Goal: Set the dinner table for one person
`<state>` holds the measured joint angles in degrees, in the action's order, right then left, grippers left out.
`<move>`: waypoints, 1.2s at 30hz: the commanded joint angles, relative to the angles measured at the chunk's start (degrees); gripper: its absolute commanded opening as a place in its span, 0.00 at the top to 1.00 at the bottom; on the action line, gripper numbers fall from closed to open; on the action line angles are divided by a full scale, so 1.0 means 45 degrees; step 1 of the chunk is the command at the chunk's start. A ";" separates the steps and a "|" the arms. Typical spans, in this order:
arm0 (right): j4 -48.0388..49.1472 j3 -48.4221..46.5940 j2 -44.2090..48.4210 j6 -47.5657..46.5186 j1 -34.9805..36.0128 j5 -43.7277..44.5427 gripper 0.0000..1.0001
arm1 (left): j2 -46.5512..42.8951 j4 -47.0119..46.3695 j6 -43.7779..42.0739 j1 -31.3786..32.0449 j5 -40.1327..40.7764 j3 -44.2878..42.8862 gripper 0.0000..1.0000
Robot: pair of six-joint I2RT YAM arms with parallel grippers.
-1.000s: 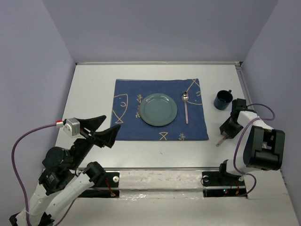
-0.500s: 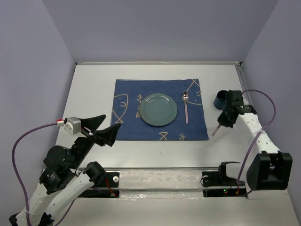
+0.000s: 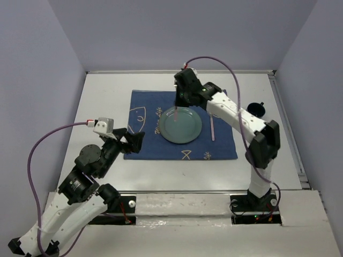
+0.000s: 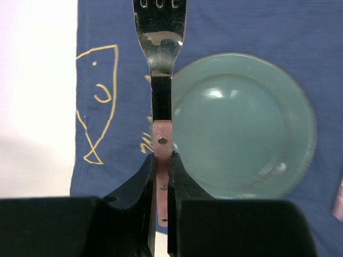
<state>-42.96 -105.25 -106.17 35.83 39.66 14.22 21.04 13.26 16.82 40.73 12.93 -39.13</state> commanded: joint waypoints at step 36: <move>0.1304 -0.4698 -0.7306 0.2154 0.2202 -0.2789 1.00 | 0.0559 -0.0172 0.0618 -0.1531 -0.0430 0.0083 0.16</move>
<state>-38.50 -128.55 -141.16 43.88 49.32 -0.62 23.66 15.66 21.21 34.68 13.41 -39.22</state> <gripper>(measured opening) 0.114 0.833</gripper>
